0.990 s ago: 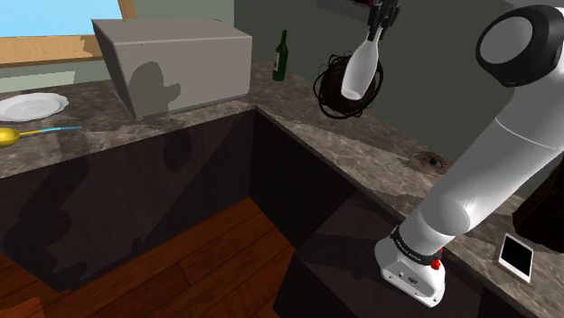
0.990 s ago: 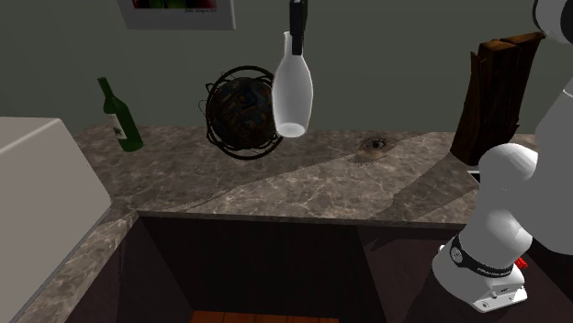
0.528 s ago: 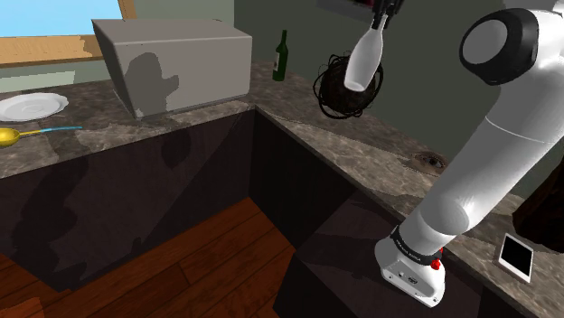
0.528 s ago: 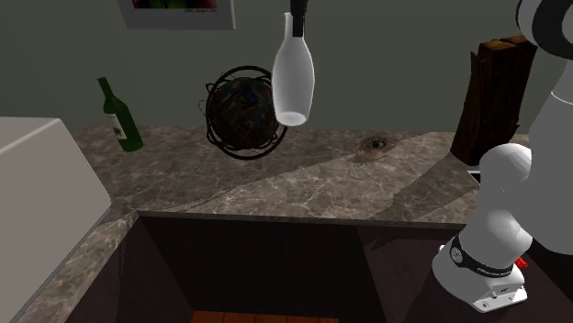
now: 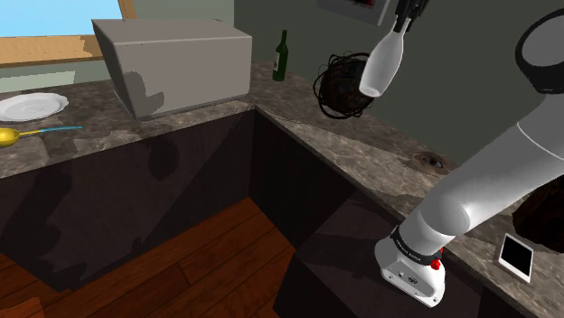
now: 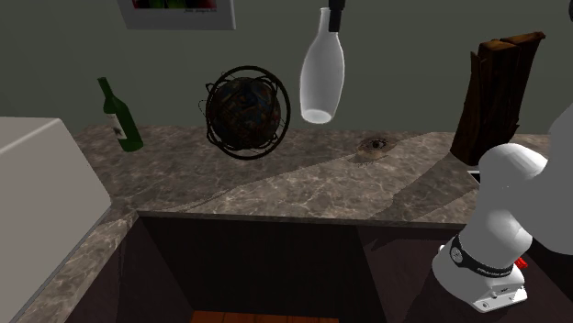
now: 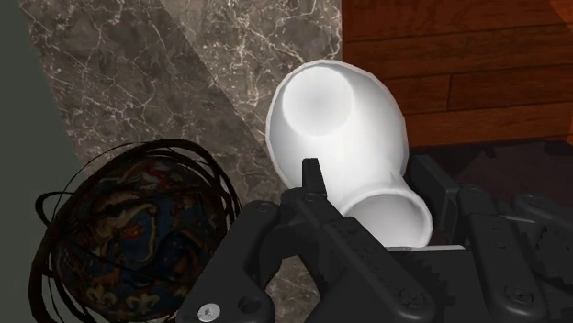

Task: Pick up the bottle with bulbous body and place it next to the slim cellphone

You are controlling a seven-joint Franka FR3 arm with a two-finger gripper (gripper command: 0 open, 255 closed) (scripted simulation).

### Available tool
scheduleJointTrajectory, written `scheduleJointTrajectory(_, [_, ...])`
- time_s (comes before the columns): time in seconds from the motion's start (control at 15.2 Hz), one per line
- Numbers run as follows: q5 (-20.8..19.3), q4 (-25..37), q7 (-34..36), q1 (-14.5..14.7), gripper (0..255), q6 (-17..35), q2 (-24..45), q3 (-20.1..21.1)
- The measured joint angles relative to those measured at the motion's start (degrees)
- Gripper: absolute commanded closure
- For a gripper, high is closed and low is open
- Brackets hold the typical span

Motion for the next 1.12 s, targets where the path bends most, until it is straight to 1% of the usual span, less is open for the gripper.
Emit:
scheduleJointTrajectory(0.33, [-3.67,-10.32,-0.06,-0.78,255,-0.17,-11.1,1.05])
scheduleJointTrajectory(0.4, [-4.55,-13.89,0.54,-1.02,255,0.2,-14.37,1.84])
scheduleJointTrajectory(0.66, [-6.93,-17.81,-1.19,-2.39,255,-2.47,-21.45,1.73])
scheduleJointTrajectory(0.92, [-9.15,-23.49,-2.28,-3.96,255,-4.33,-29.25,2.16])
scheduleJointTrajectory(1.12, [-10.67,-25.34,-3.6,-5.12,255,-7.0,-34.04,2.33])
